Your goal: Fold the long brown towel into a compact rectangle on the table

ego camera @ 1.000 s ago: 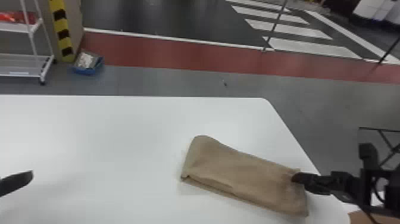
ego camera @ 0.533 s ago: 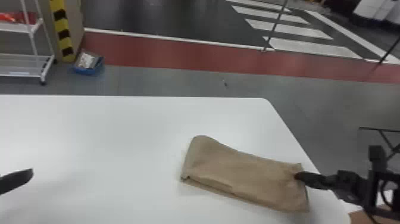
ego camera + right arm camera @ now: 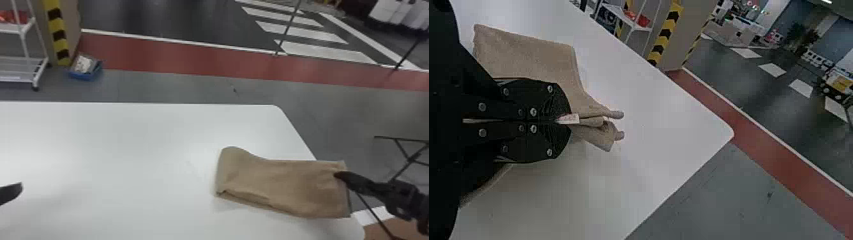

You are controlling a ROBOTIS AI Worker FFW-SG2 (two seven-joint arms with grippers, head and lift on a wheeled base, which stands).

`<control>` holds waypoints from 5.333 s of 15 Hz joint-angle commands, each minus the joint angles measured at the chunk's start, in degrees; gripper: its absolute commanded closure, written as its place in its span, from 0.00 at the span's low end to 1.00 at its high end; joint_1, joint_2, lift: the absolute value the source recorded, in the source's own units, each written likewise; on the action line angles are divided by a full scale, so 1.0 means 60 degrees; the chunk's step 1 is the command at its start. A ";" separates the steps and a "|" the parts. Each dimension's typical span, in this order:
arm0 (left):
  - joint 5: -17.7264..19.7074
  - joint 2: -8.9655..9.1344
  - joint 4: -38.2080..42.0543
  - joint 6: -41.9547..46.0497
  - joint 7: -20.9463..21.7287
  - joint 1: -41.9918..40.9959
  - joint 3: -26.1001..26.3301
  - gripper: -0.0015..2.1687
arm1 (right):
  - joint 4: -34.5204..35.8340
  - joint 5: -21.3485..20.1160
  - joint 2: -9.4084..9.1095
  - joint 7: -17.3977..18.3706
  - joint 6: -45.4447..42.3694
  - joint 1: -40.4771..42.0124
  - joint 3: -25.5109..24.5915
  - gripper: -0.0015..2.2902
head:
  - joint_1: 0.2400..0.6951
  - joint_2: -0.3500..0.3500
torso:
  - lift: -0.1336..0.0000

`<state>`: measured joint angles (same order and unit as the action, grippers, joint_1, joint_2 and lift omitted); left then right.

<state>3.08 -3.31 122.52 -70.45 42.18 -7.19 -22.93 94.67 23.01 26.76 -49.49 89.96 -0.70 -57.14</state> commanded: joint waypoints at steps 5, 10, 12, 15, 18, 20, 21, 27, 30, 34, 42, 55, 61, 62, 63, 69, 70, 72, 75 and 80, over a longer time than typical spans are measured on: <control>-0.0058 0.0024 0.0014 -0.0058 -0.0014 0.0026 0.0072 0.04 | -0.0353 0.0852 -0.0563 0.0176 0.0020 -0.1026 -0.0306 0.66 | 1.00 0.00 | 0.07; -0.0102 0.0024 0.0014 -0.0117 -0.0014 0.0011 0.0101 0.04 | -0.0617 0.0691 -0.1530 0.0660 0.0020 -0.2081 -0.0160 0.66 | 1.00 0.10 | 0.07; -0.0234 0.0038 0.0014 -0.0117 -0.0014 0.0026 0.0174 0.04 | -0.0617 0.0603 -0.2013 0.0821 0.0020 -0.2301 0.0104 0.66 | 1.00 0.12 | 0.07; -0.0234 0.0024 -0.0001 -0.0088 -0.0014 0.0055 0.0233 0.04 | -0.0617 0.0413 -0.2834 0.1055 0.0020 -0.2725 0.0294 0.66 | 1.00 0.18 | 0.07; -0.0293 0.0024 -0.0045 -0.0088 -0.0014 0.0128 0.0277 0.04 | -0.0617 0.0266 -0.3727 0.1202 0.0020 -0.2799 0.0924 0.66 | 1.00 0.27 | 0.07; -0.0293 0.0024 -0.0059 -0.0088 -0.0014 0.0128 0.0277 0.04 | -0.0617 0.0193 -0.4225 0.1319 0.0020 -0.2784 0.1320 0.66 | 1.00 0.33 | 0.07; -0.0293 0.0009 -0.0074 -0.0088 -0.0014 0.0128 0.0277 0.04 | -0.0617 0.0178 -0.4460 0.1319 0.0020 -0.2696 0.1613 0.66 | 1.00 0.38 | 0.07; -0.0278 -0.0006 -0.0088 -0.0088 0.0045 0.0070 0.0203 0.04 | -0.0617 0.0354 -0.4468 0.1304 0.0020 -0.2579 0.2126 0.65 | 1.00 0.51 | 0.07; -0.0205 -0.0006 -0.0088 -0.0088 0.0059 -0.0004 0.0233 0.04 | -0.0631 0.0413 -0.4468 0.1216 0.0020 -0.2506 0.2155 0.03 | 1.00 0.52 | 0.07; -0.0205 -0.0006 -0.0088 -0.0088 0.0059 -0.0004 0.0203 0.04 | -0.0822 0.0852 -0.4468 0.0806 0.0020 -0.2447 0.2140 0.01 | 1.00 0.52 | 0.07; -0.0146 -0.0006 -0.0059 0.0000 0.0191 -0.0091 0.0013 0.04 | -0.0470 0.0823 -0.4468 0.0674 0.0020 -0.2169 0.1657 0.11 | 1.00 0.53 | 0.07; 0.0088 0.0097 0.0776 -0.0439 0.0264 -0.0077 0.0277 0.04 | 0.0277 0.1819 -0.4445 -0.0014 0.0020 -0.0909 0.0543 0.85 | 1.00 0.35 | 0.07; 0.0366 0.0009 0.0790 -0.0439 0.0294 -0.0194 -0.0089 0.04 | 0.0628 0.2126 -0.3742 -0.0336 0.0020 -0.0030 -0.0746 0.85 | 1.00 0.33 | 0.07; 0.0366 0.0009 0.0761 -0.0410 0.0323 -0.0194 -0.0119 0.04 | 0.0672 0.2068 -0.3537 -0.0351 0.0020 0.0263 -0.0819 0.85 | 1.00 0.30 | 0.07; 0.0366 0.0009 0.0761 -0.0410 0.0323 -0.0194 -0.0119 0.04 | 0.0672 0.2053 -0.3420 -0.0366 0.0020 0.0409 -0.0907 0.85 | 1.00 0.27 | 0.07; 0.0425 0.0009 0.0849 -0.0410 0.0440 -0.0340 -0.0192 0.04 | 0.0672 0.1145 -0.3552 -0.0190 0.0020 -0.0030 0.0221 0.85 | 1.00 0.21 | 0.07; 0.0440 0.0009 0.0878 -0.0439 0.0484 -0.0399 -0.0309 0.04 | 0.0658 0.0969 -0.3654 -0.0146 -0.0146 -0.0045 0.0558 0.85 | 1.00 0.22 | 0.07; 0.0469 0.0009 0.0893 -0.0410 0.0513 -0.0443 -0.0397 0.04 | 0.0672 0.0735 -0.4006 -0.0146 -0.0586 -0.0103 0.1173 0.85 | 1.00 0.29 | 0.07; 0.0469 0.0009 0.0893 -0.0410 0.0513 -0.0516 -0.0397 0.04 | 0.0731 0.0398 -0.4357 -0.0058 -0.0703 -0.0235 0.1906 0.85 | 1.00 0.37 | 0.07; 0.0513 0.0009 0.1142 -0.0439 0.0557 -0.0721 -0.0470 0.04 | 0.0716 -0.0129 -0.4468 0.0015 -0.1172 -0.0426 0.2799 0.85 | 1.00 0.49 | 0.07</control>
<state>6.01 -3.25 128.77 -72.93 45.46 -11.25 -25.54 98.99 22.98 0.02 -49.41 83.47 -3.09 -41.23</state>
